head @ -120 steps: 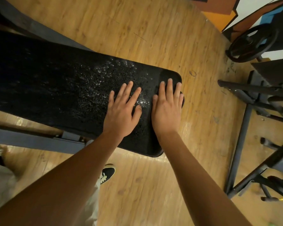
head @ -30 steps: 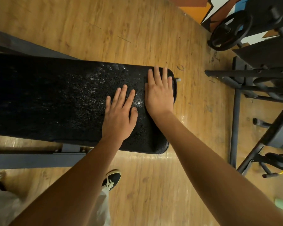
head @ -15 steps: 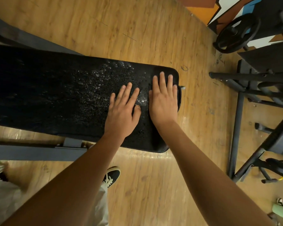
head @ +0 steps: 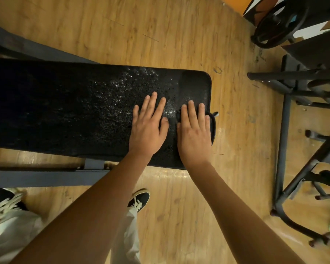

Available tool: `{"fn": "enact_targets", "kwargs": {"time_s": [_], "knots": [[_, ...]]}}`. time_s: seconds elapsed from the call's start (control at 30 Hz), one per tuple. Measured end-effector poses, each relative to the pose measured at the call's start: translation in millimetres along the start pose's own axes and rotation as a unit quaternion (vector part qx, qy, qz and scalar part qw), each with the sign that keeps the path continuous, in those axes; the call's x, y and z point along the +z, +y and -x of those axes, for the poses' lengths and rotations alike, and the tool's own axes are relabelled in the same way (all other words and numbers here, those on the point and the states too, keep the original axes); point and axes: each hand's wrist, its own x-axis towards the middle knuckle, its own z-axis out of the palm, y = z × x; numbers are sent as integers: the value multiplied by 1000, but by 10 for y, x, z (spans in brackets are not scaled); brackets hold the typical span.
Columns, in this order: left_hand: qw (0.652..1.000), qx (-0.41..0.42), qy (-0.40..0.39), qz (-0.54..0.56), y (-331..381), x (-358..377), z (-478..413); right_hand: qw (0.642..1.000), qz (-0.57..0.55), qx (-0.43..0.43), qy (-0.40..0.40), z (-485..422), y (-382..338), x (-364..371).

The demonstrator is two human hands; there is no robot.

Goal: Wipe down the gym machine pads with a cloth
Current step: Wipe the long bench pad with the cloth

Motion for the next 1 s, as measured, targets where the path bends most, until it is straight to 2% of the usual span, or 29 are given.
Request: {"fn": "enact_targets", "kwargs": {"time_s": [0.17,0.37,0.47,0.63,0.8,0.9,1.0], "knots": [[999,8,-49,-16,-17,-75,-8,999,-2,43,-7,224,-74,0],[975,150,-134,-99,-464,-302,-174,987,-4,159,33,233,-266,72],[966,185,-132,-119,-565,-323,-231,971,-10,229,65,239,-363,131],[967,197,-116,-110,-617,-302,-231,954,-57,283,85,272,-522,157],[970,197,-112,-88,-620,-294,-240,979,-68,187,35,546,-570,125],[970,194,-116,-90,-621,-304,-233,996,-36,84,6,672,-323,63],[971,194,-115,-83,-609,-314,-234,999,1,32,3,615,-110,47]]}}
